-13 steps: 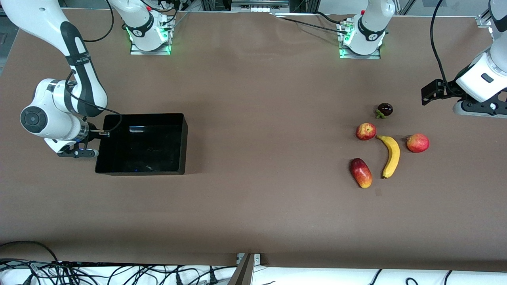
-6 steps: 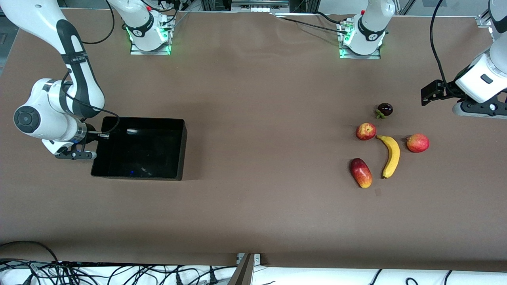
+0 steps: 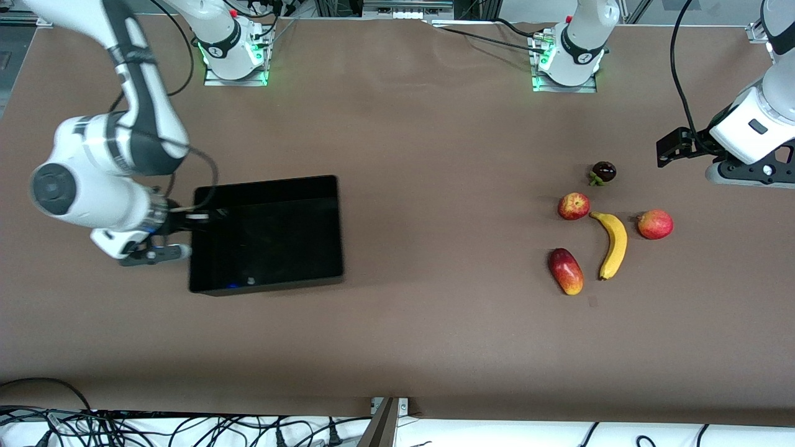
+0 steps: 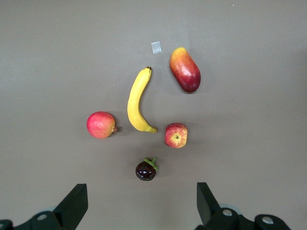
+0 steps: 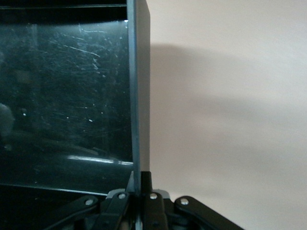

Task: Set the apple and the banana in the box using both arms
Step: 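Slide the black box with the right gripper toward the fruit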

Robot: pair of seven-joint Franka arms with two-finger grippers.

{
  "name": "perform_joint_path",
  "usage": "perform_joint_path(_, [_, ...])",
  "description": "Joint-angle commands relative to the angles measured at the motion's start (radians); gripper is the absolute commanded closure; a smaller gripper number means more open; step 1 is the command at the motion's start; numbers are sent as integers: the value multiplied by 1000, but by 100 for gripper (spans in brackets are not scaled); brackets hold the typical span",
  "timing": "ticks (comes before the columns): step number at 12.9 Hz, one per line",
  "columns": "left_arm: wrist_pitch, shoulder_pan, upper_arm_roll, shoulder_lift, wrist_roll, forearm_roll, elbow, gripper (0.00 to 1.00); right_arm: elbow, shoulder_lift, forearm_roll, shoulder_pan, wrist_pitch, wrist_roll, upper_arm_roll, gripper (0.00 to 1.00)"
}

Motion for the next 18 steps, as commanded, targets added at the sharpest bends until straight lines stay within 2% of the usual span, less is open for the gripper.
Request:
perform_joint_path(1, [-9,-5,0,16,-12,7,49,0,59,41,57,139,-28,149,-6,100])
perform_joint_path(3, [-10,-5,0,24,-12,12,59,0,129,105,135,256,-28,272,-6,100])
perform_joint_path(6, [-13,-4,0,24,-10,13,57,0,285,255,143,421,-8,494,-6,100])
perform_joint_path(8, [-12,-4,0,30,-12,17,57,0,368,346,145,500,53,629,-6,100])
perform_joint_path(11, [-19,-4,0,42,-10,17,46,0,376,406,143,596,182,723,-7,100])
perform_joint_path(14, [-58,1,0,64,2,17,8,0,376,452,139,637,251,758,-7,100])
perform_joint_path(17, [-46,-10,-3,62,8,10,-104,0,376,464,134,647,260,734,-7,100])
perform_joint_path(18, [5,-11,-3,62,8,7,-157,0,376,464,134,650,260,735,-7,100])
